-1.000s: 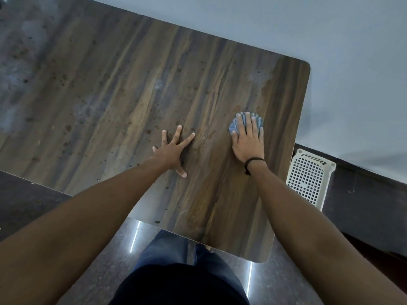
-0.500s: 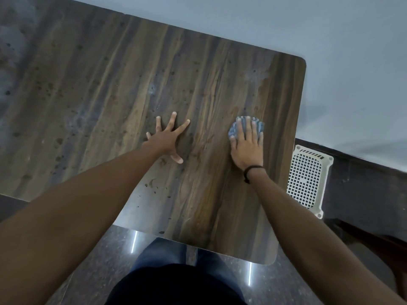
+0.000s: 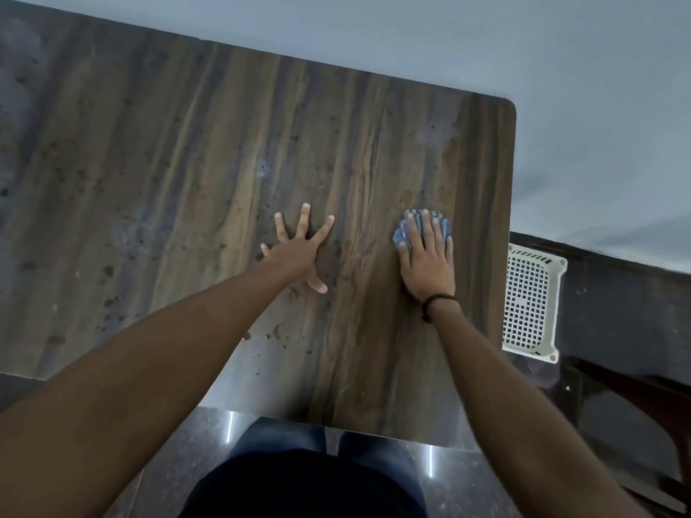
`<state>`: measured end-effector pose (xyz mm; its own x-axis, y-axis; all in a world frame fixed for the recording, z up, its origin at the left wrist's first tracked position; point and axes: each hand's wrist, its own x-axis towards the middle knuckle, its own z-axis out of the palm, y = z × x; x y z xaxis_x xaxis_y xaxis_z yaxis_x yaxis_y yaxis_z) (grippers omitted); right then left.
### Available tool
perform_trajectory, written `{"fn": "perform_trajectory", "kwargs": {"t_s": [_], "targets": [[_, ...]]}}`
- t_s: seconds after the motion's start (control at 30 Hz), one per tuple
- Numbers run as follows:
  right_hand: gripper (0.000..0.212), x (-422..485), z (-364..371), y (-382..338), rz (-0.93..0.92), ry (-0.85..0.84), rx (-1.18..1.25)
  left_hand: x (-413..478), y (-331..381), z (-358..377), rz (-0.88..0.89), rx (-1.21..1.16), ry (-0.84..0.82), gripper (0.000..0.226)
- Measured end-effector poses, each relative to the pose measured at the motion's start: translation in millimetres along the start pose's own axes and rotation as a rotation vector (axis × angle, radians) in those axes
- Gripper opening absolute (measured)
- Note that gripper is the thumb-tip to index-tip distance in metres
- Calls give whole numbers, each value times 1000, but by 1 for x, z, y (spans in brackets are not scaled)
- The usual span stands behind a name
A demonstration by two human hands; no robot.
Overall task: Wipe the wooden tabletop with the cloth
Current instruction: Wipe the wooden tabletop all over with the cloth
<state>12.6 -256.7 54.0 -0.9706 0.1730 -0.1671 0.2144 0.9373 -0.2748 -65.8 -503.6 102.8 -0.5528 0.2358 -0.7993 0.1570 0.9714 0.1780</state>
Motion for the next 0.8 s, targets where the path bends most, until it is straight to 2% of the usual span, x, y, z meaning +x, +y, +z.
{"fn": "perform_trajectory", "kwargs": {"t_s": [0.03, 0.07, 0.2, 0.33, 0.37, 0.4, 0.5, 0.53, 0.57, 0.6, 0.63, 0.73, 0.77, 0.8], "targets": [[58, -2, 3, -10, 69, 7, 17, 0, 0, 1, 2, 1, 4, 143], [59, -12, 8, -21, 64, -1, 16, 0, -1, 1, 5, -1, 7, 142], [59, -93, 22, -33, -353, -130, -99, 4, -5, -4, 33, -33, 6, 135], [56, -64, 11, 3, -666, -204, -163, 16, -10, -32, 62, -35, 53, 132], [56, -45, 7, 7, -652, -189, -175, 21, -12, -39, 59, -21, 54, 133], [56, -23, 1, 9, -548, -167, -150, 25, -14, -44, 55, -2, 47, 135], [58, 29, -12, 3, -22, -56, 21, 32, -19, -43, 43, 43, 35, 139], [59, 36, -11, -3, 109, -21, 57, 32, -20, -41, 40, 35, 44, 138], [60, 36, -9, -12, 165, -3, 66, 30, -19, -40, 37, 24, 51, 138], [61, 28, -4, -20, 139, -12, 55, 29, -18, -40, 39, 17, 56, 137], [61, 14, 1, -28, 37, -37, 35, 29, -17, -39, 43, 12, 59, 137], [58, -15, 3, -15, -389, -125, -80, 36, -11, -44, 45, -21, 57, 135], [58, -3, -2, -2, -440, -122, -92, 39, -8, -48, 61, -15, 78, 135], [57, 14, -5, 8, -408, -100, -94, 42, -3, -53, 87, 3, 105, 134]]}}
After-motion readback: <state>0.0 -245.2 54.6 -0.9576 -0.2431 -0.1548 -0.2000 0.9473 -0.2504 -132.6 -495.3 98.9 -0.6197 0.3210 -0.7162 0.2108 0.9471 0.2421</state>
